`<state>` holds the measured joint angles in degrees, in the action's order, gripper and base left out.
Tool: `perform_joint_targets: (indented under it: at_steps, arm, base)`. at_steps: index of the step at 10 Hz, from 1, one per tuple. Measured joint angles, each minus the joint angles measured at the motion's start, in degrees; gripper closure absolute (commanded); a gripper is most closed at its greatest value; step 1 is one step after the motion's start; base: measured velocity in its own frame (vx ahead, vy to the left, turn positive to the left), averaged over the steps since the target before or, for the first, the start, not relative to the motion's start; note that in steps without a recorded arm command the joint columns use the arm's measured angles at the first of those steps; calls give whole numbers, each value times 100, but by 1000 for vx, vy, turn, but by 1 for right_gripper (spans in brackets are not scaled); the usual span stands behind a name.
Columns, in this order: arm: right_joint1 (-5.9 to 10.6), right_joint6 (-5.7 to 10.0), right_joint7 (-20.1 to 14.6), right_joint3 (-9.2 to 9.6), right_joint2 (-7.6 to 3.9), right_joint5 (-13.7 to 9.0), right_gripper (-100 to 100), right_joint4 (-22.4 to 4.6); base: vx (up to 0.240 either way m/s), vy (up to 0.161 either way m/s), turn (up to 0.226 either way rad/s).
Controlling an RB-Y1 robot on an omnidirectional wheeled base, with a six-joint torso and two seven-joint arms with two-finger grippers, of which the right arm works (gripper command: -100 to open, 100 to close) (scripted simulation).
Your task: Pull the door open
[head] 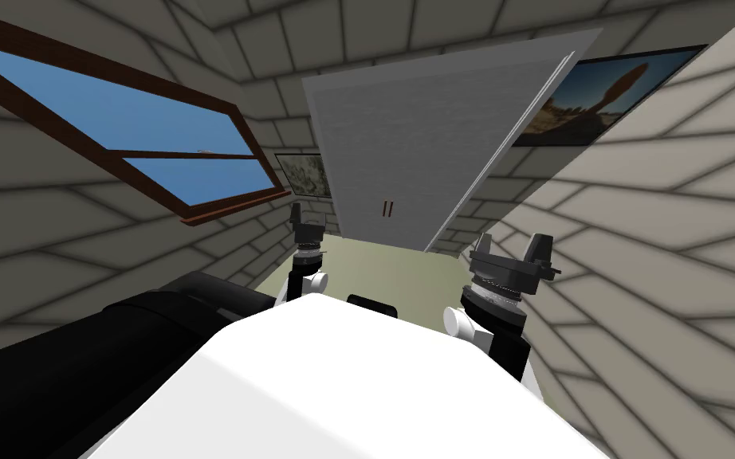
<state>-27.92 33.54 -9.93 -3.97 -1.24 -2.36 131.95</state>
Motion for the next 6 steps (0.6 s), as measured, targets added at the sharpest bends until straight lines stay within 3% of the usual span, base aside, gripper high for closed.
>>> perform_joint_targets:
  at_steps: [6]
  arm:
    - [-25, 126, -499, 71, -148, -198, -100, -445]
  base:
    - [183, 20, 41]
